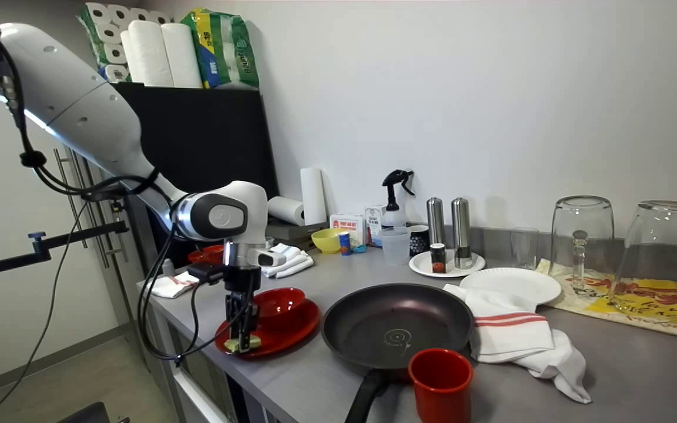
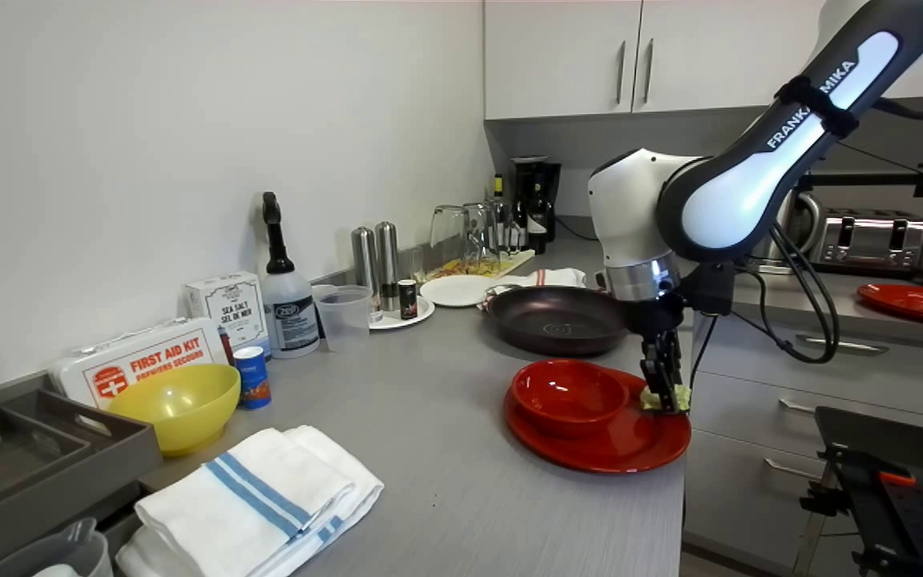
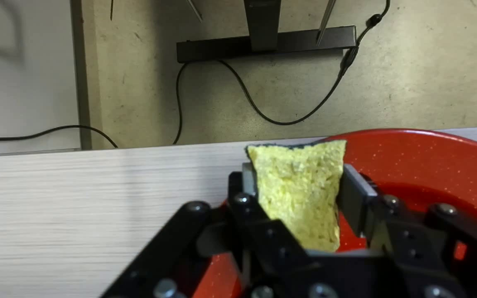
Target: Clean the plate and the bowl with the sponge
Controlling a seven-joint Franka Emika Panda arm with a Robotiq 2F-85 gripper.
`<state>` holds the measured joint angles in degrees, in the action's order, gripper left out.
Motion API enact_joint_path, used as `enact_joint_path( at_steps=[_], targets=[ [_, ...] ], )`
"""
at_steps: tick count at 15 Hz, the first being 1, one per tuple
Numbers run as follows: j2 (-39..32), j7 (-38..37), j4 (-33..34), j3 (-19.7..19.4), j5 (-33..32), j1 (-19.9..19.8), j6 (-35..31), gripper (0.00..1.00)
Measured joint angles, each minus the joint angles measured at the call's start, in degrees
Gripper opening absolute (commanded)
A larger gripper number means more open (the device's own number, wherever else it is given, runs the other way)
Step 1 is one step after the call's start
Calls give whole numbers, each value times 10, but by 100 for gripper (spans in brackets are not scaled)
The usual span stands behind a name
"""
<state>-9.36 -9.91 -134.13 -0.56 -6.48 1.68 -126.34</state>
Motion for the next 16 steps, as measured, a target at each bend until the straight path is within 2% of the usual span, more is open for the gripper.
enact_joint_path(
  at_steps=[6, 16],
  targets=[
    [-21, -35, 10, -5, -21, 0, -50, 25],
    [-37, -71, 29, -7, -52, 7, -67, 25]
  ],
)
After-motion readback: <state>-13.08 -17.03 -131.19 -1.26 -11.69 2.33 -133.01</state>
